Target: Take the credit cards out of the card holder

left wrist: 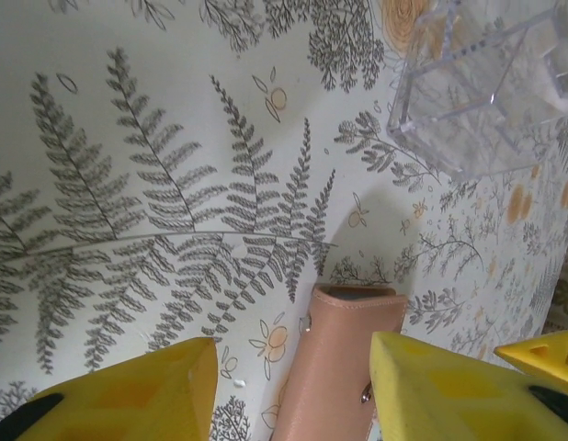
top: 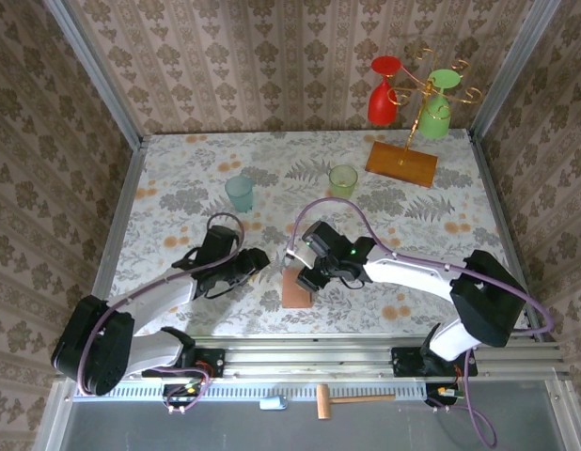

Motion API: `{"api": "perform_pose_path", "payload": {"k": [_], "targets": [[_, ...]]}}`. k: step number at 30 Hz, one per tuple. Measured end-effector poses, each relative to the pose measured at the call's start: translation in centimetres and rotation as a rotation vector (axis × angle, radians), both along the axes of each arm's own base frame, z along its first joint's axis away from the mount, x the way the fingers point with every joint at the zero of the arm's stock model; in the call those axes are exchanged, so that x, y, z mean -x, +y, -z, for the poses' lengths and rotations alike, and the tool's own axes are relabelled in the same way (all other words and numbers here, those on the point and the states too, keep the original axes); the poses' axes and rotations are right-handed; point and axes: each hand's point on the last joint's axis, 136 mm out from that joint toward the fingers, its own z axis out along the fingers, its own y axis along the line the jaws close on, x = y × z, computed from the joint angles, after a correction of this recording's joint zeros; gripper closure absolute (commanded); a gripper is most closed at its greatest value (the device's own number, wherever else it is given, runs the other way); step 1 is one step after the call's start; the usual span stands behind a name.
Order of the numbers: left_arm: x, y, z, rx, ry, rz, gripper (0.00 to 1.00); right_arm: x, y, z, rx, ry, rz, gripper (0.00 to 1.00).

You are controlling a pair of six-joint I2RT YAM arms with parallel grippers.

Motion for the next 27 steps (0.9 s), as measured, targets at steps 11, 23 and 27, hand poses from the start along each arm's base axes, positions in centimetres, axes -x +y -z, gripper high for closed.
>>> {"api": "perform_pose_path", "payload": {"k": [11,23,27], "targets": [[-2.7,2.9,-0.8,0.004,-0.056,-0.085,0.52,0.9,-1.1,-1.0,-0.055,0.196,0.533,0.53],[-3.6,3.2,-1.8,0.047,-0.095,-0.09,0.53,1.9,-1.3,0.5,-0.006,0.302,0.764,0.38],[-3.8,3.0,-2.2,0.061,-0.108,-0.083,0.54,1.8,-0.4,1.0,0.022,0.305,0.795,0.33]]}}
